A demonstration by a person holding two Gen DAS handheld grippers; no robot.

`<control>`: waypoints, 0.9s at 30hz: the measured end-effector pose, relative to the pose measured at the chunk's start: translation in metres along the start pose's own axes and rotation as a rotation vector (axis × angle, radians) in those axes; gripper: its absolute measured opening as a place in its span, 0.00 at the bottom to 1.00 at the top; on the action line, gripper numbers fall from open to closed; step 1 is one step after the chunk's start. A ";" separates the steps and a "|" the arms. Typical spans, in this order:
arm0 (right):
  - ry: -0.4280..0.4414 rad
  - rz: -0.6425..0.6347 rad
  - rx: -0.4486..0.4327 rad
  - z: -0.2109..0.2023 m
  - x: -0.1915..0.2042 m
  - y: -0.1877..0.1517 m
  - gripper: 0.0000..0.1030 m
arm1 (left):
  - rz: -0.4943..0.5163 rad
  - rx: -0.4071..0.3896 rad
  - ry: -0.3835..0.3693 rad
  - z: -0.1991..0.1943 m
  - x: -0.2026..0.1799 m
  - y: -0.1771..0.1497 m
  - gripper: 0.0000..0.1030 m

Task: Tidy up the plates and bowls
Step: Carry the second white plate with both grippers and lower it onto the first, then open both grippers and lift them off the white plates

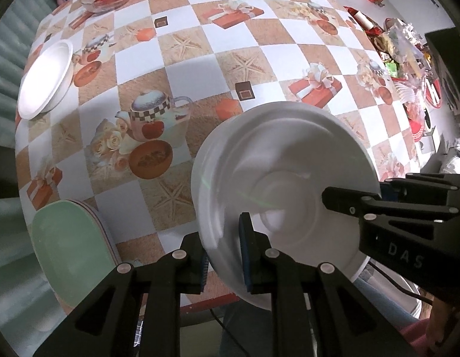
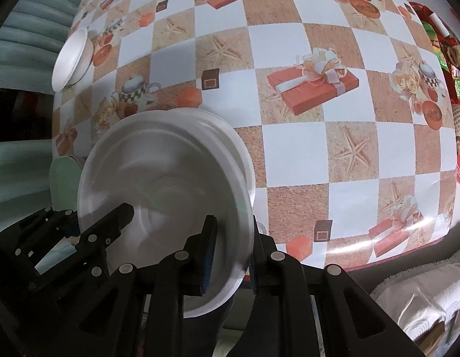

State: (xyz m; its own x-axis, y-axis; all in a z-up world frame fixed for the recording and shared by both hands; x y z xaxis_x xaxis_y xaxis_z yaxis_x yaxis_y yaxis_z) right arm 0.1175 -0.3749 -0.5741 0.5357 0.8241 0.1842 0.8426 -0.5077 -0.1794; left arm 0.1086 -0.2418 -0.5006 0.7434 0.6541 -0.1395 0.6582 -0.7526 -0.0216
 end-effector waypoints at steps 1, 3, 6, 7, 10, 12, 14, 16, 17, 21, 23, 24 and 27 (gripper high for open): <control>-0.002 -0.004 0.000 0.002 0.000 0.001 0.19 | -0.002 0.003 0.002 0.002 0.001 0.001 0.18; -0.007 -0.009 0.003 0.006 0.001 0.002 0.19 | -0.012 0.007 0.006 0.006 0.003 0.002 0.19; -0.002 -0.015 0.004 0.009 0.002 0.004 0.19 | -0.017 0.014 0.003 0.011 0.004 0.004 0.29; 0.003 -0.021 0.005 0.009 0.003 0.004 0.19 | -0.014 0.014 -0.001 0.011 0.003 0.004 0.35; -0.005 -0.037 0.013 0.011 0.004 0.004 0.20 | 0.009 0.007 0.020 0.012 -0.002 0.003 0.55; -0.010 -0.034 0.018 0.012 0.003 0.004 0.34 | 0.015 -0.001 0.038 0.011 -0.002 0.002 0.76; -0.013 -0.020 0.008 0.010 -0.001 0.005 0.69 | 0.015 0.007 0.053 0.010 0.000 0.001 0.77; -0.014 -0.010 -0.011 0.005 -0.005 0.007 0.78 | 0.005 0.026 0.046 0.011 0.004 -0.001 0.78; -0.014 -0.007 -0.007 0.003 -0.008 0.007 0.78 | -0.001 0.027 0.045 0.010 0.006 -0.002 0.81; -0.012 0.008 0.023 -0.001 -0.020 0.007 0.80 | -0.002 0.014 0.038 0.003 0.014 -0.007 0.95; -0.017 0.008 0.024 -0.006 -0.026 0.005 1.00 | -0.003 0.005 0.021 -0.003 0.018 -0.010 1.00; -0.017 0.008 0.024 -0.009 -0.029 0.005 1.00 | -0.013 0.004 0.003 -0.005 0.021 -0.012 1.00; -0.010 0.007 0.043 -0.014 -0.028 0.002 1.00 | -0.064 0.000 -0.035 -0.011 0.033 -0.018 1.00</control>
State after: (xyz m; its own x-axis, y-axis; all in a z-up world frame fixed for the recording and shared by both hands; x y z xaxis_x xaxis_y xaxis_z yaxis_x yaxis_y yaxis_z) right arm 0.1045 -0.4027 -0.5658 0.5408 0.8230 0.1736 0.8357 -0.5022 -0.2224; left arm 0.1224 -0.2053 -0.4934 0.6955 0.6976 -0.1722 0.7039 -0.7096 -0.0314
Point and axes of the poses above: each gripper's, at about its wrist camera, not at the fingertips, and z roughly the way its jaws point, x to its left, y to its top, the point moved 4 cm from there along z, roughly the way its jaws point, and after that the axes turned 6 degrees about -y, right-handed, at the moved point
